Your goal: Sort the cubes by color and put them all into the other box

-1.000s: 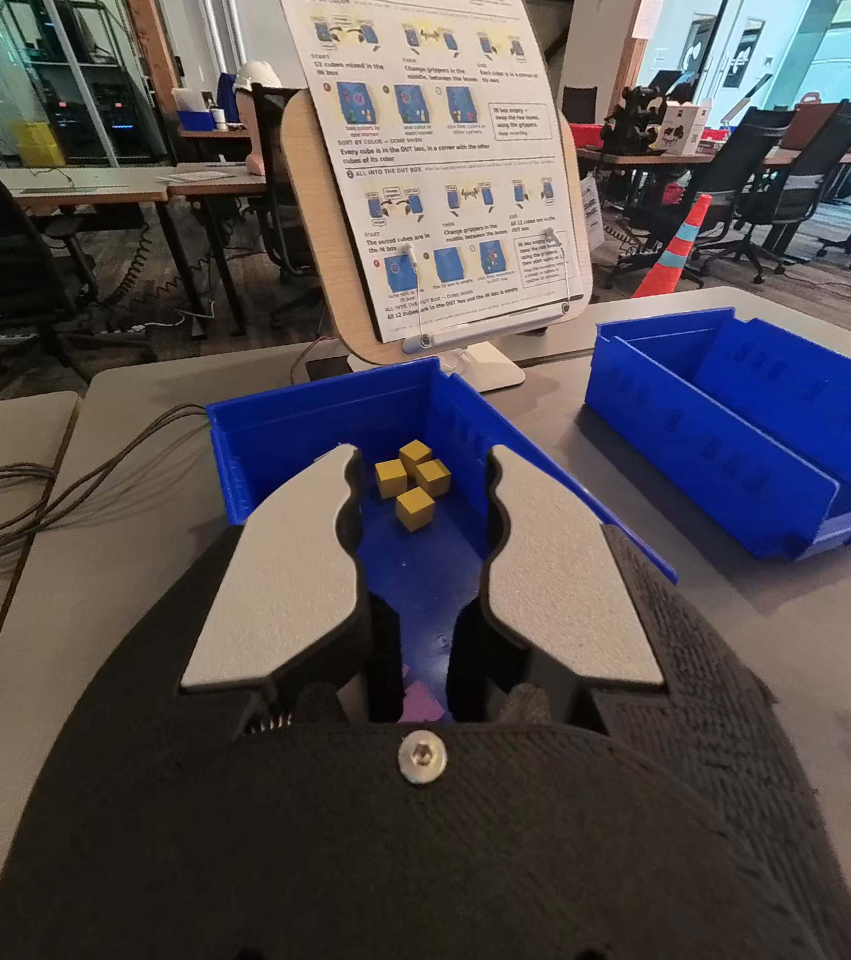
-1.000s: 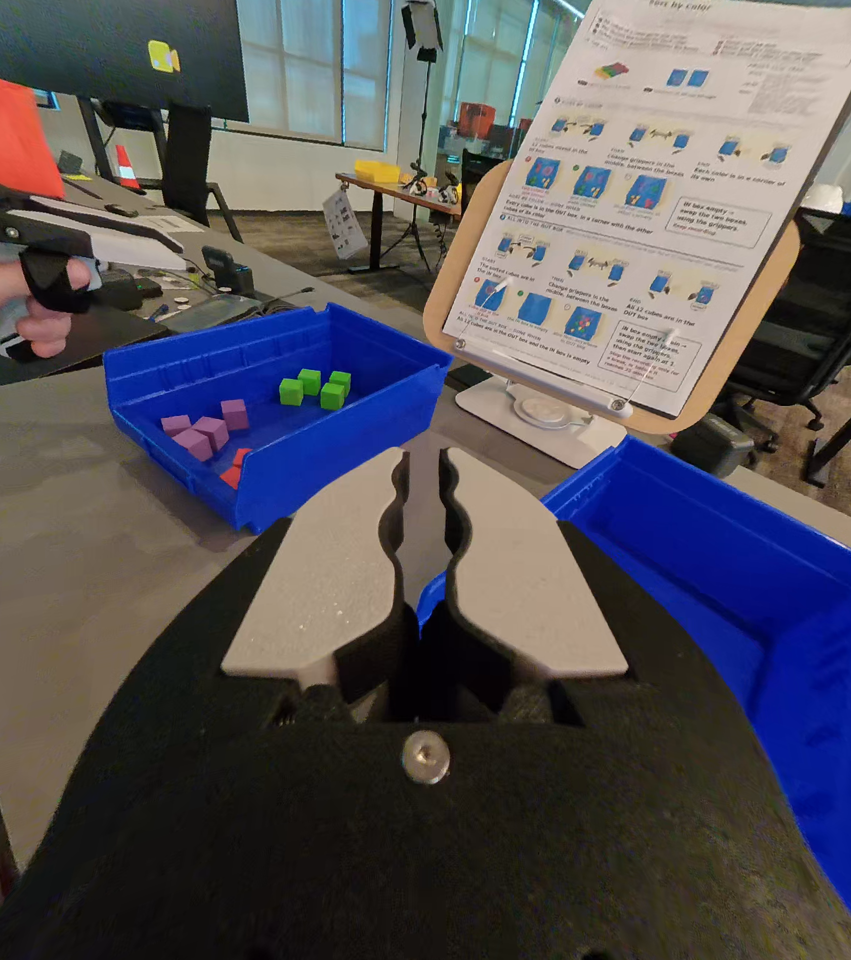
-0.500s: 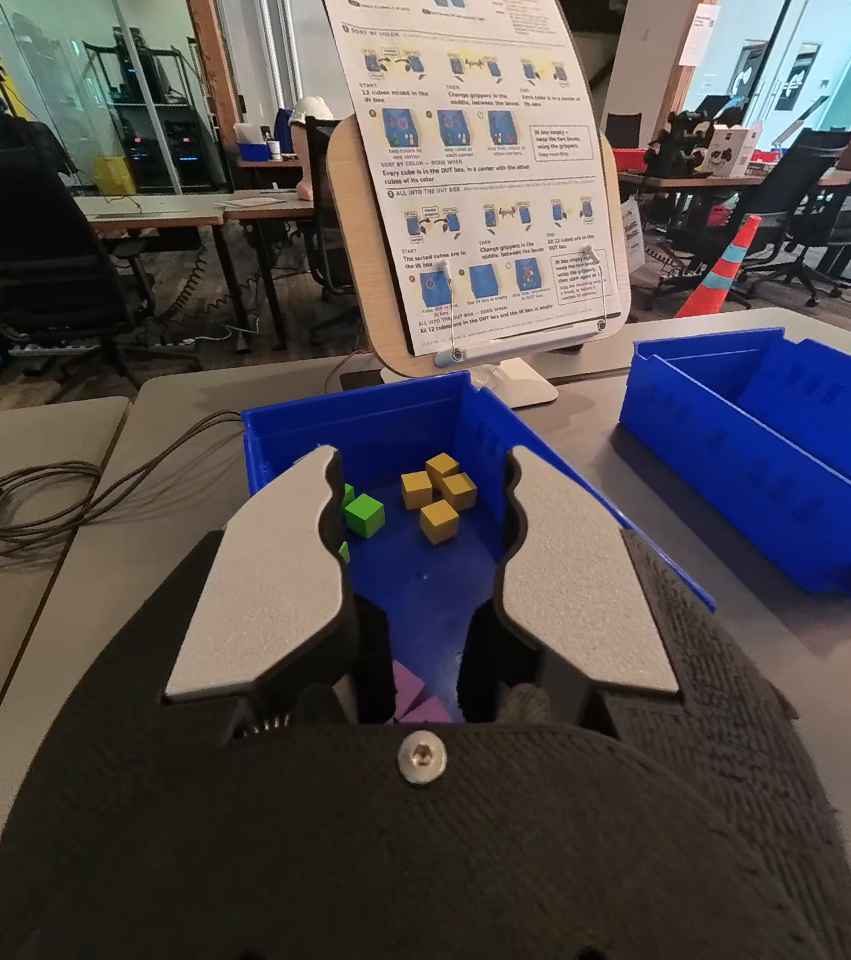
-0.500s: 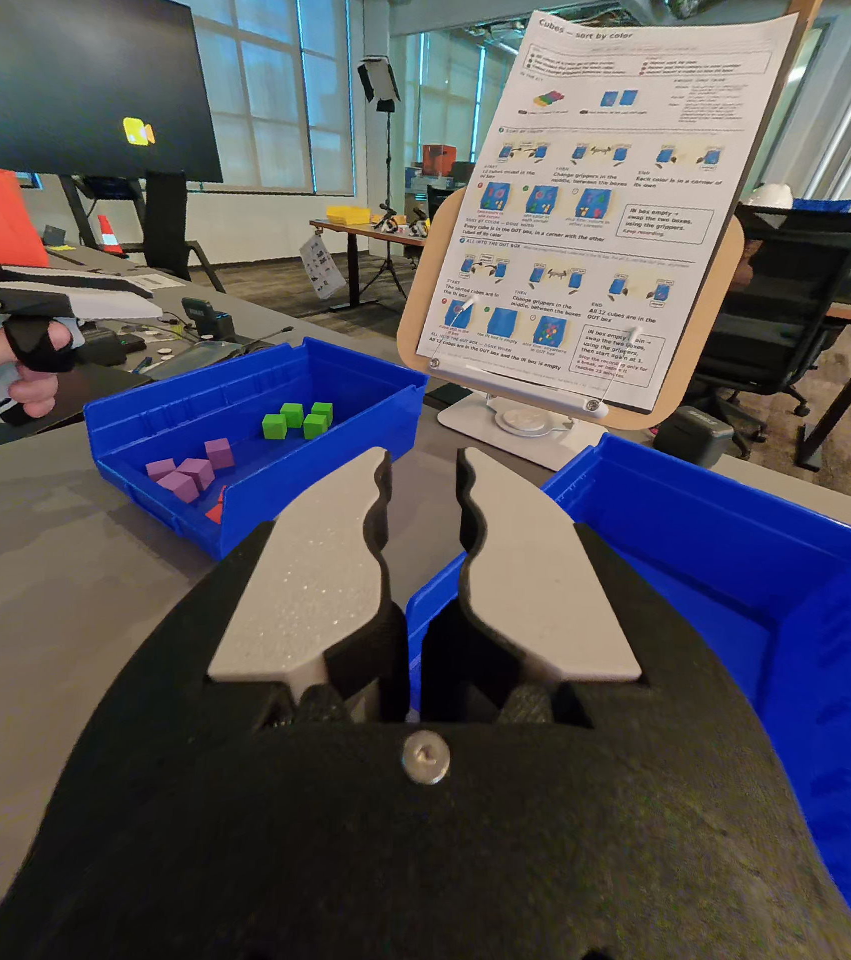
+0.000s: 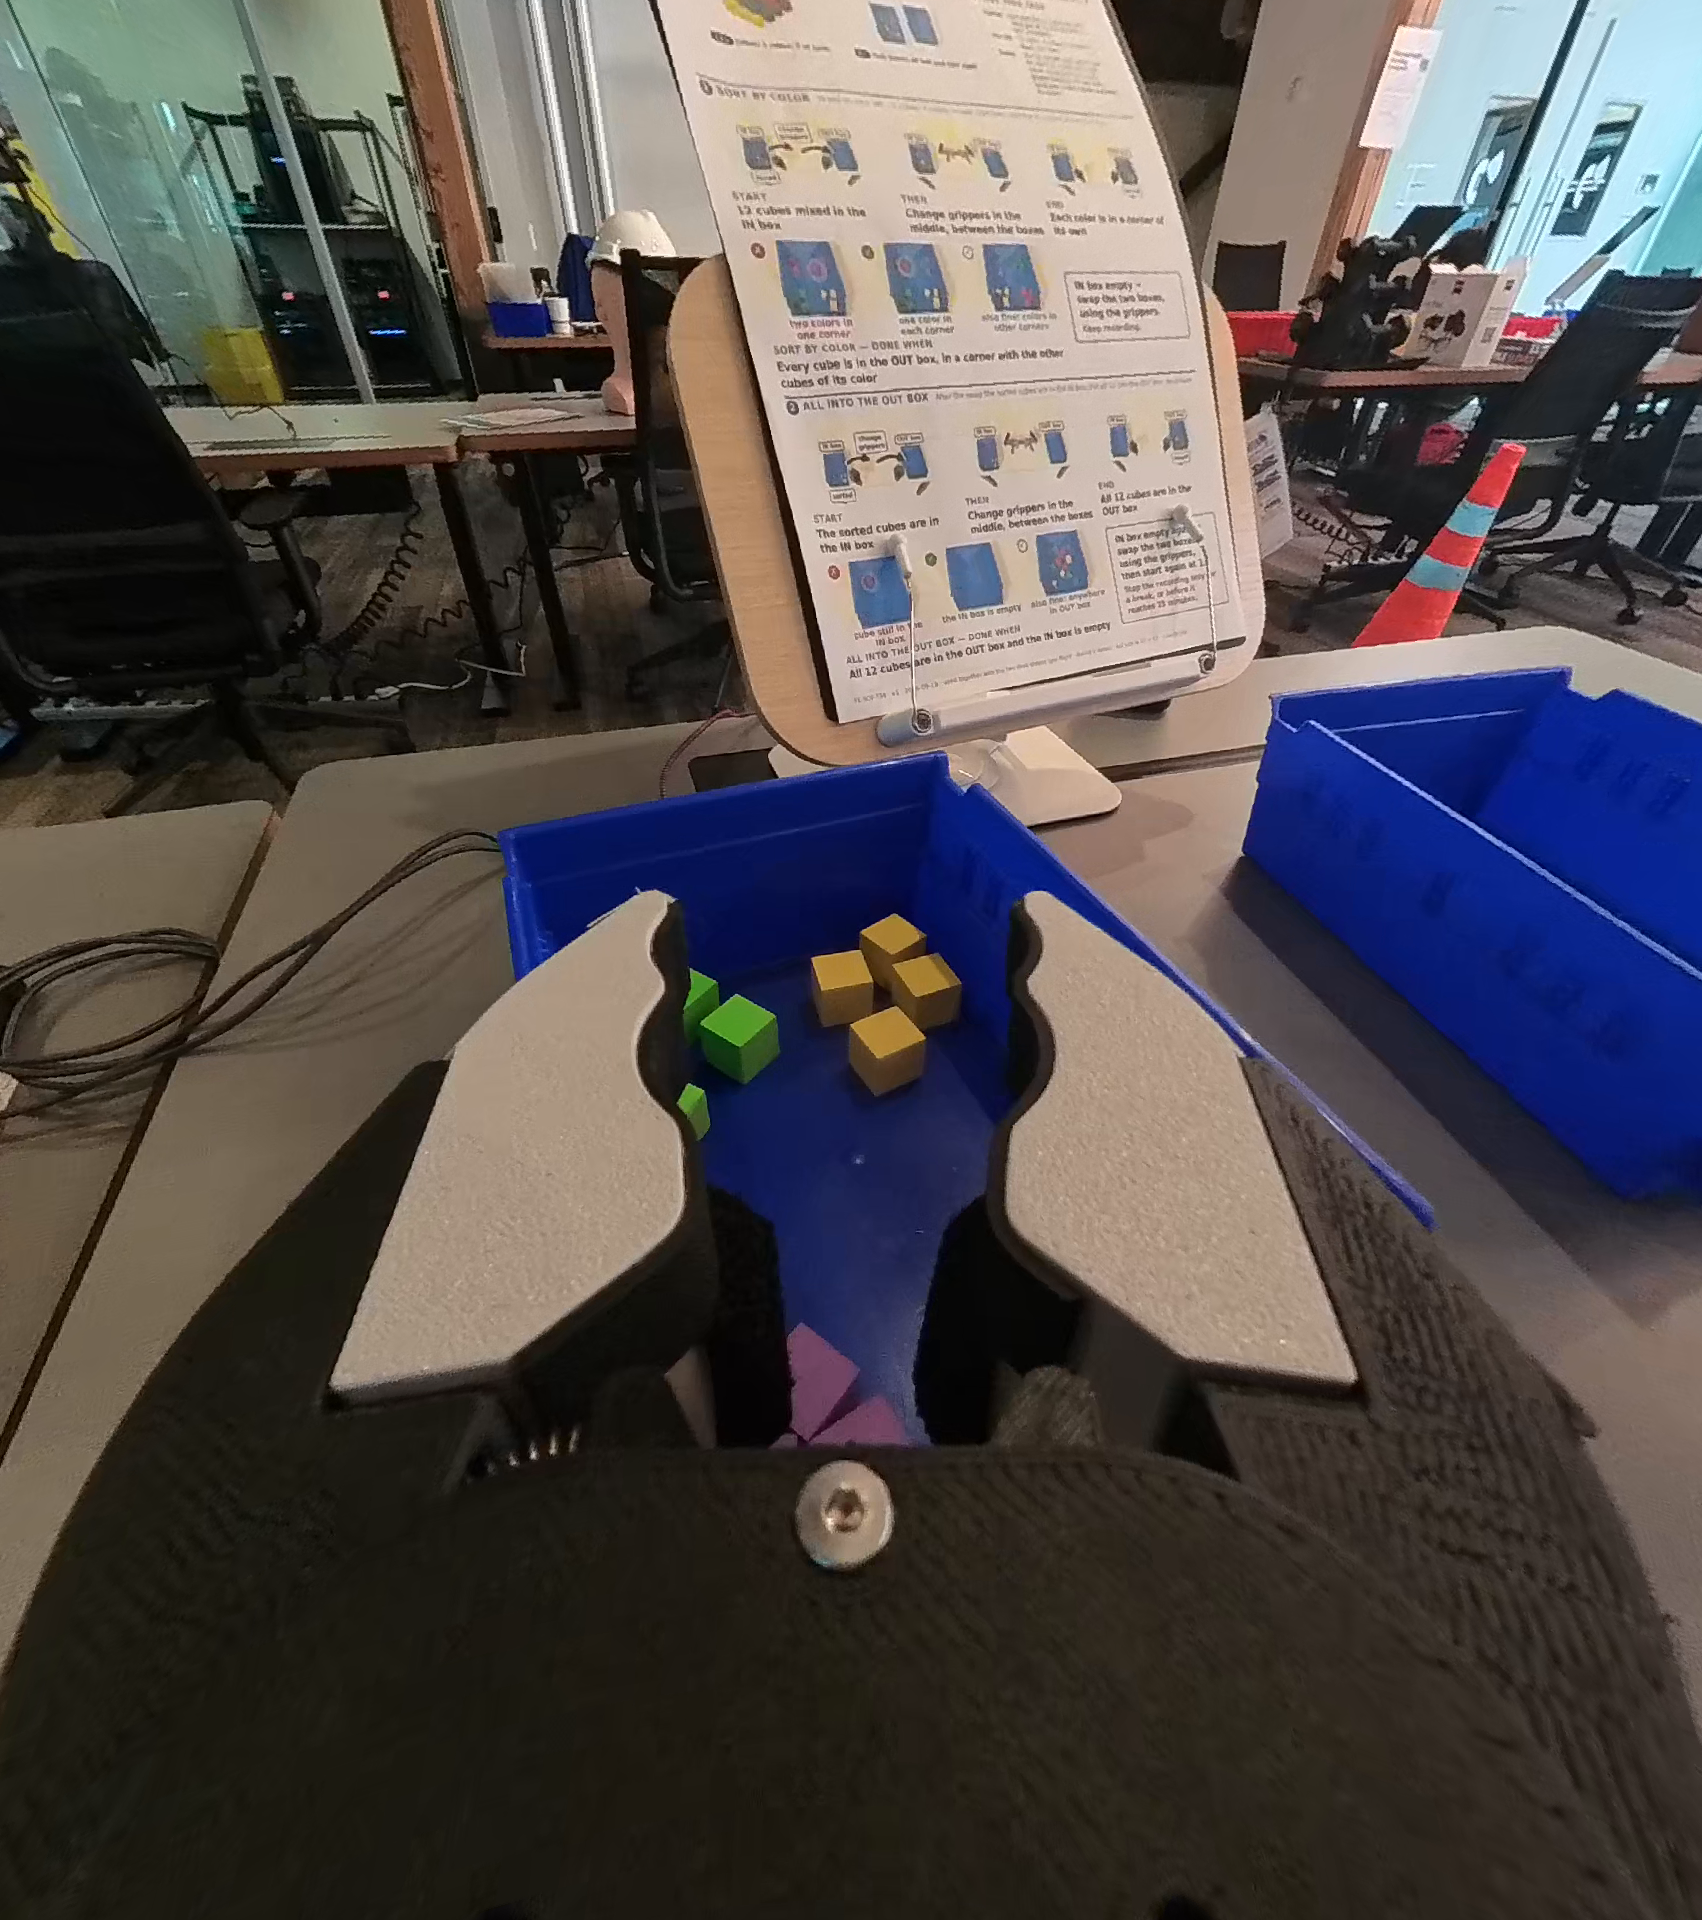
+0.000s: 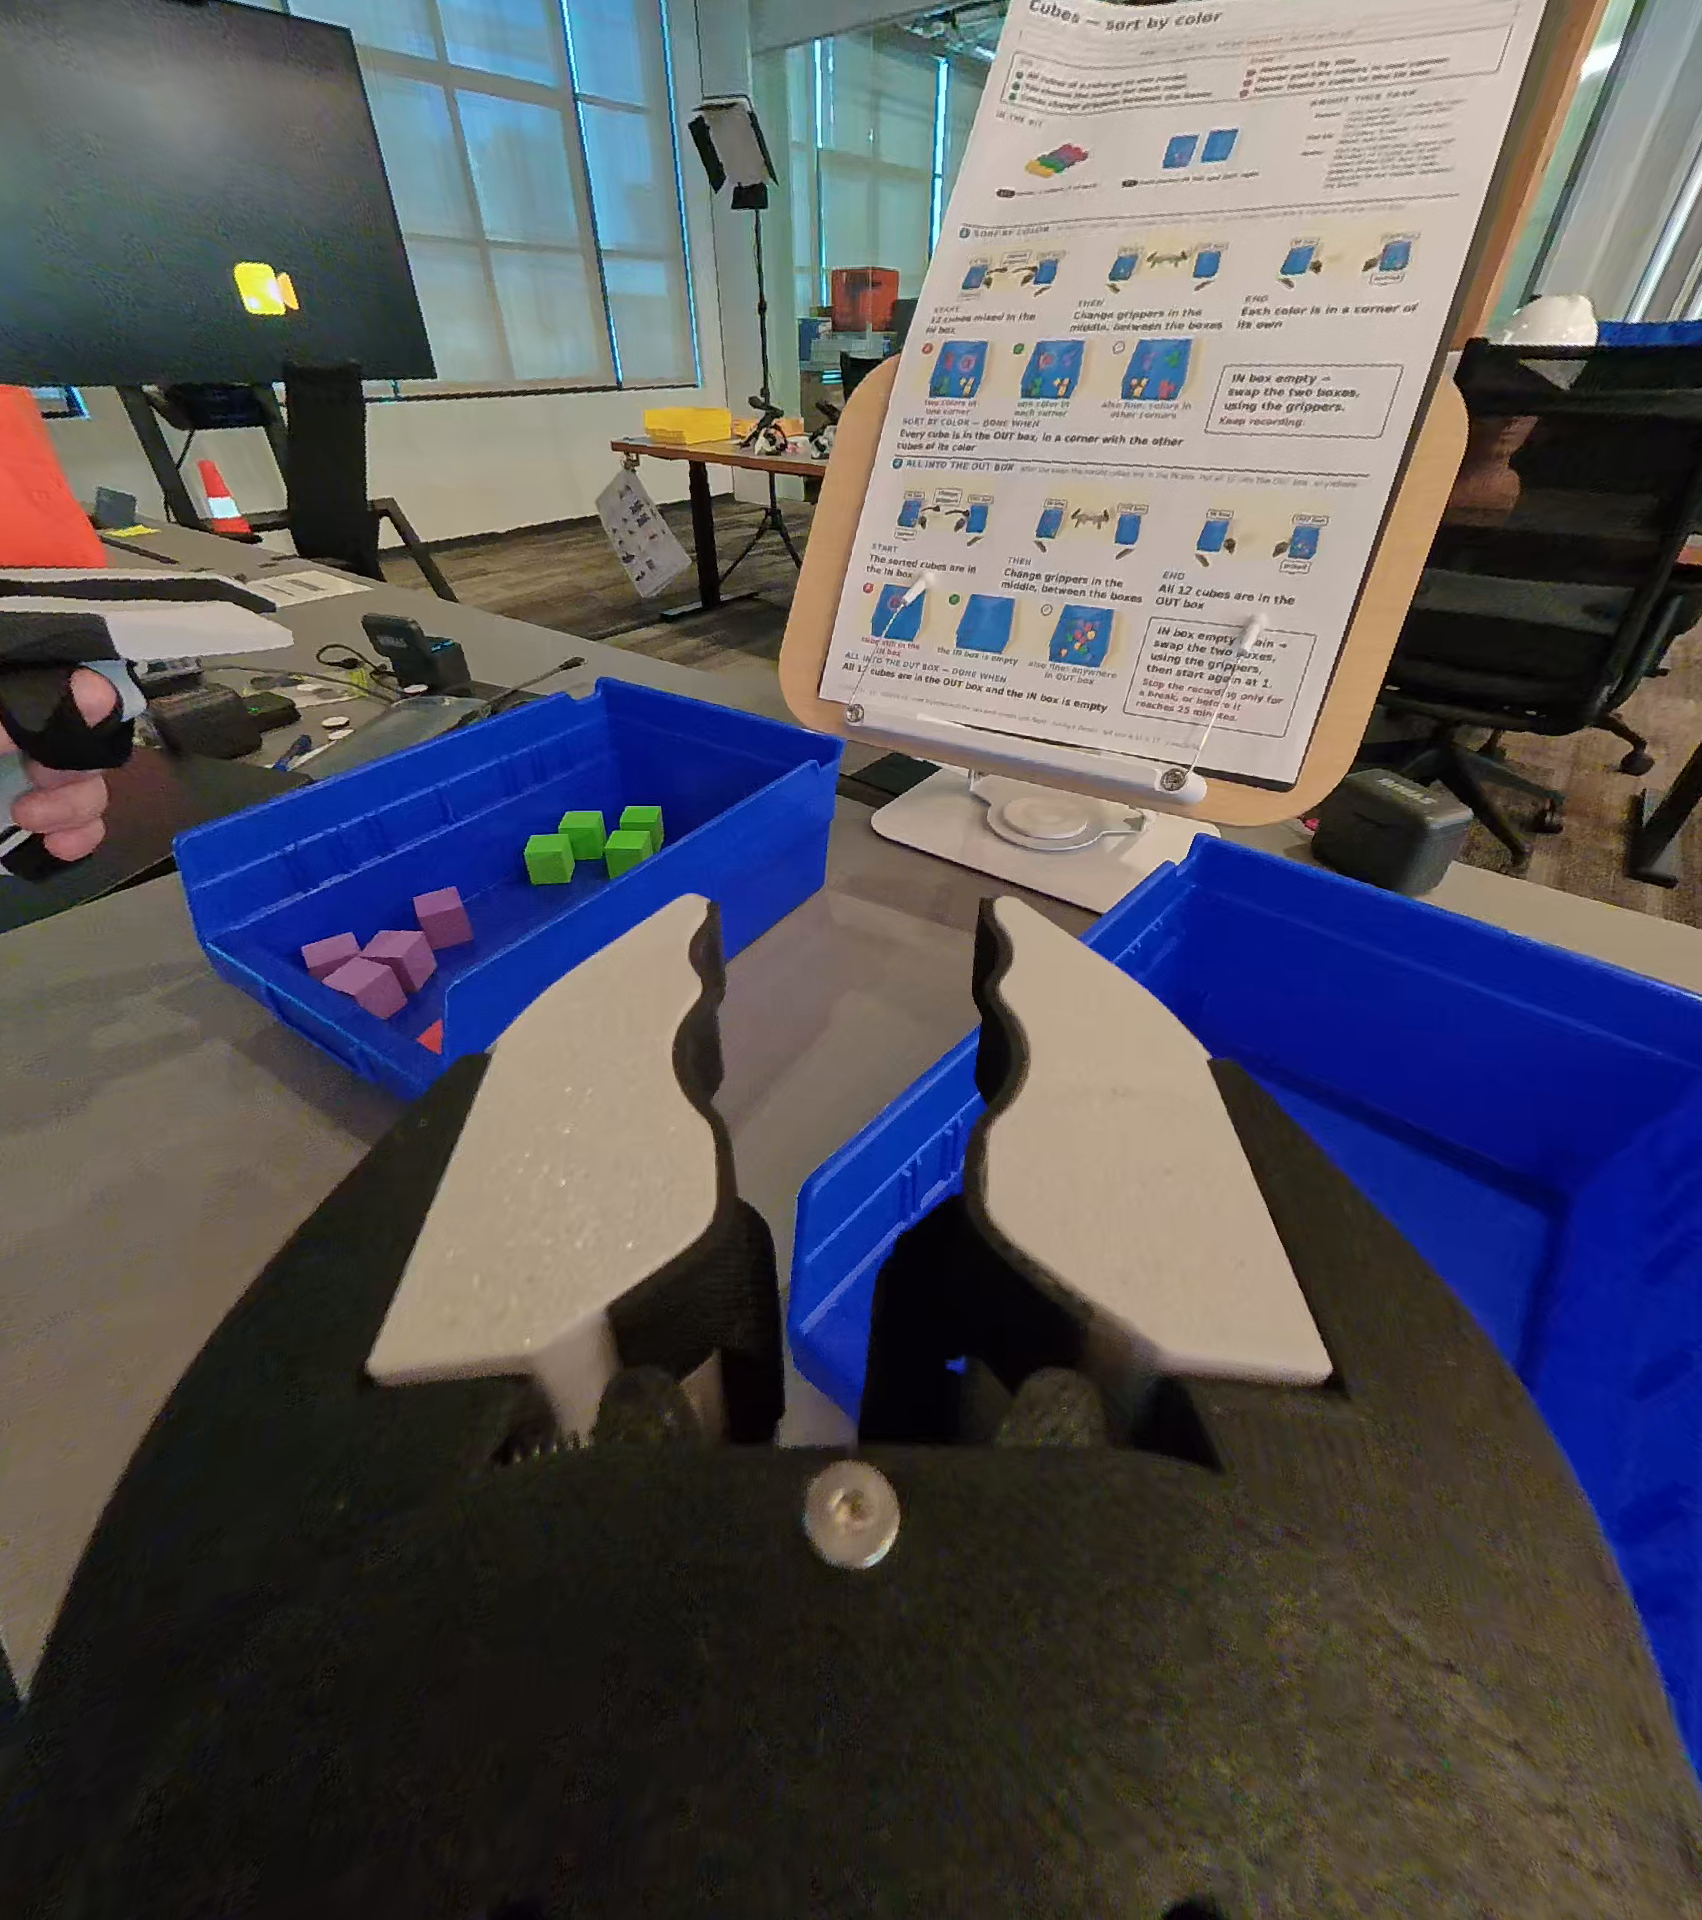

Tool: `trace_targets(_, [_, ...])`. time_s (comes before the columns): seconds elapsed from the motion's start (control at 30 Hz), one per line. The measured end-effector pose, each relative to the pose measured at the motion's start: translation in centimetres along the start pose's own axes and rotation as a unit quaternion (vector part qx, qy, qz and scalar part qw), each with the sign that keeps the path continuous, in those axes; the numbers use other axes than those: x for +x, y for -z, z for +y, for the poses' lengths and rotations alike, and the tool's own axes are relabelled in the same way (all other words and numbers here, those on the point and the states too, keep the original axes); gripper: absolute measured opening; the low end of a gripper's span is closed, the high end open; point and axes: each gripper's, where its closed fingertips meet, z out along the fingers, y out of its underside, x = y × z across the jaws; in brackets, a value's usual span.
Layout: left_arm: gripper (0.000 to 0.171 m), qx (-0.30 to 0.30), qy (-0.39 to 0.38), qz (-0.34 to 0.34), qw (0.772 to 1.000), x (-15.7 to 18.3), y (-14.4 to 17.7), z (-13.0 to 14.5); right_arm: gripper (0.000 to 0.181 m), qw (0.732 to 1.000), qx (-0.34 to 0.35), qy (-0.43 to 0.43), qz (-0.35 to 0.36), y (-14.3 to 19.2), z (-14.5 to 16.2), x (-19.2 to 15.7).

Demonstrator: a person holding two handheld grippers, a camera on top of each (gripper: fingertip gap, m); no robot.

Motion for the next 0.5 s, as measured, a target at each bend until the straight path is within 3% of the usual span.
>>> trace_targets(0.17, [0.059, 0.003, -0.002, 0.004, 1.0, 0.2, 0.2, -0.3, 0.043, 1.0, -0.013, -0.005, -0.01, 0.1, 0.1, -0.2])
trace_targets(0.5, [0.059, -0.01, 0.004, -0.009, 1.0, -0.7, 0.3, 0.0, 0.046, 0.998, 0.018, 0.028, 0.044, 1.6, -1.8, 1.8])
